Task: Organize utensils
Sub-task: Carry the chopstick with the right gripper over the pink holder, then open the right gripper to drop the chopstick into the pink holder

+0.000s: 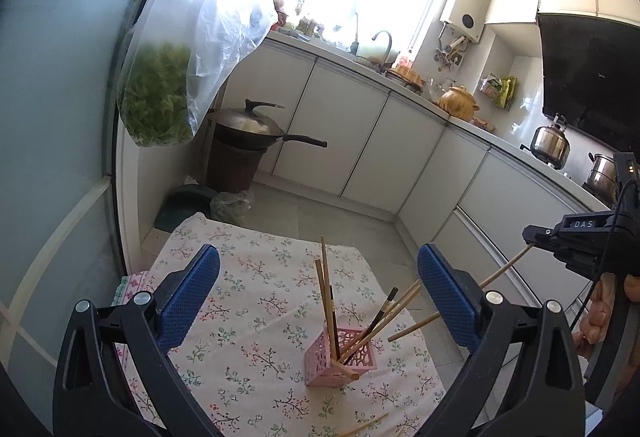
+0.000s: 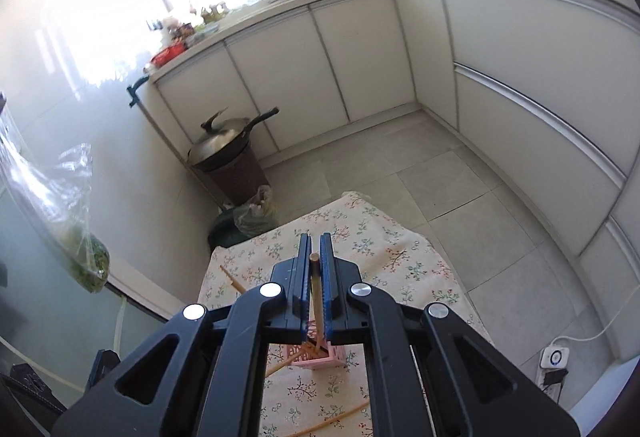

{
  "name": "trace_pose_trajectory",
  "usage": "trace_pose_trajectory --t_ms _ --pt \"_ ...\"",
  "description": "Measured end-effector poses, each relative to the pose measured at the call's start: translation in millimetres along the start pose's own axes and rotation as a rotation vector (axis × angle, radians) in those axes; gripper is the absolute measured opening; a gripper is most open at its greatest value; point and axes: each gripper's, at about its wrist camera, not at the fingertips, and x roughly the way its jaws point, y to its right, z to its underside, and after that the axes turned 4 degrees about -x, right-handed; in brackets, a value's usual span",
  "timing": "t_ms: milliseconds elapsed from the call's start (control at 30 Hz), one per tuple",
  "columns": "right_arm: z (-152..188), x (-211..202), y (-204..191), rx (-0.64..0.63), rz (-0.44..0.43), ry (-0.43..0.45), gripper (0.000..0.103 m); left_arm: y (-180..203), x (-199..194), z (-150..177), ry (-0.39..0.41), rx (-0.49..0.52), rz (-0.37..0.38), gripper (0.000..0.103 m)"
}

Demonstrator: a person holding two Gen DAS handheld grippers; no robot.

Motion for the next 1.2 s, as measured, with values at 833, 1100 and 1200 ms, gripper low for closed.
trace_pose_trajectory --t_ms 833,1100,1200 --pt "60.2 -0.7 -22.6 -0.058 -0.04 0.06 0.06 20.4 -6.8 5.9 0.021 0.086 -0.036 0.096" --pt "144.5 93.2 157.8 0.793 -0.192 -0.295 0.083 2.2 2.5 4.9 -0.023 0.008 -0.036 0.096" --pt "197.3 147.3 203.9 1.061 -0.209 -0.415 0.083 4.8 6.4 6.6 -0.035 0.01 -0.027 0.096"
